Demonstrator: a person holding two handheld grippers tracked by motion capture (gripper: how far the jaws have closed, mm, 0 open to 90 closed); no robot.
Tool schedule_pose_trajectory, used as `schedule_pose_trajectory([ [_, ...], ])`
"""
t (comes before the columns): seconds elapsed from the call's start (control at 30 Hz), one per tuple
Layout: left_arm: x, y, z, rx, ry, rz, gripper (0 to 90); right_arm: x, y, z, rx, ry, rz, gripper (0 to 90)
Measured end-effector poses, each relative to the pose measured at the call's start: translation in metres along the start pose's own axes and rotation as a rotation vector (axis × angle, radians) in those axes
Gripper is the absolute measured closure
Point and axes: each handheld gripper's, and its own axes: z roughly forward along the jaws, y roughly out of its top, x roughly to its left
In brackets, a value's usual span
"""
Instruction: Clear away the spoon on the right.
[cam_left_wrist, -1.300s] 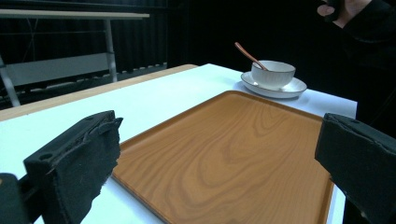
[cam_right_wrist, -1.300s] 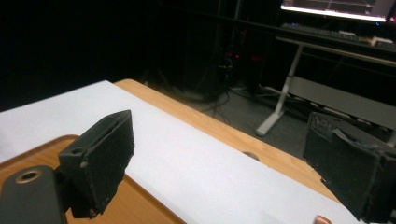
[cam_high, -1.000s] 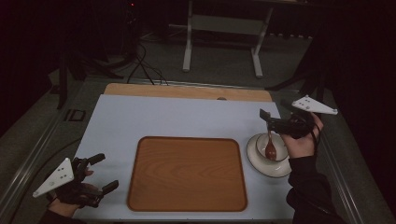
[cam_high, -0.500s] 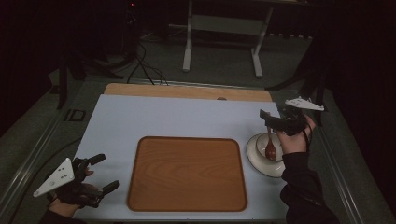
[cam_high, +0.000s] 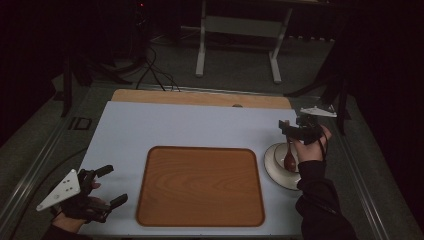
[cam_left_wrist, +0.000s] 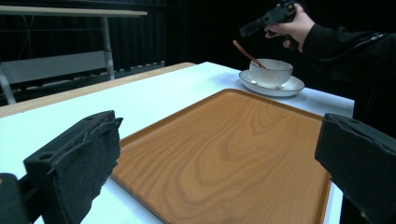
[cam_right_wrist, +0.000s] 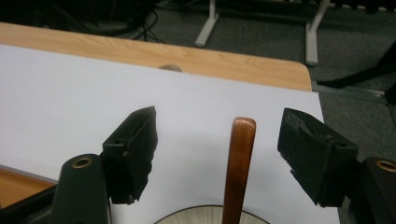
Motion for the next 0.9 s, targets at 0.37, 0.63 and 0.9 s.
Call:
schedule_pose_trajectory([
  [0.37,0.001,-0.001,0.0,0.0,-0.001,-0.009,0.1,-0.006,-0.003,0.018,0.073,-0.054,0.026,38.3],
  [0.63,0.001,-0.001,0.0,0.002,-0.002,-0.011,0.1,-0.004,-0.003,0.027,0.132,-0.088,0.049,45.1],
  [0.9,0.001,-0.002,0.0,0.004,-0.004,-0.015,0.1,-0.004,-0.003,0.035,0.155,-0.095,0.071,53.2],
])
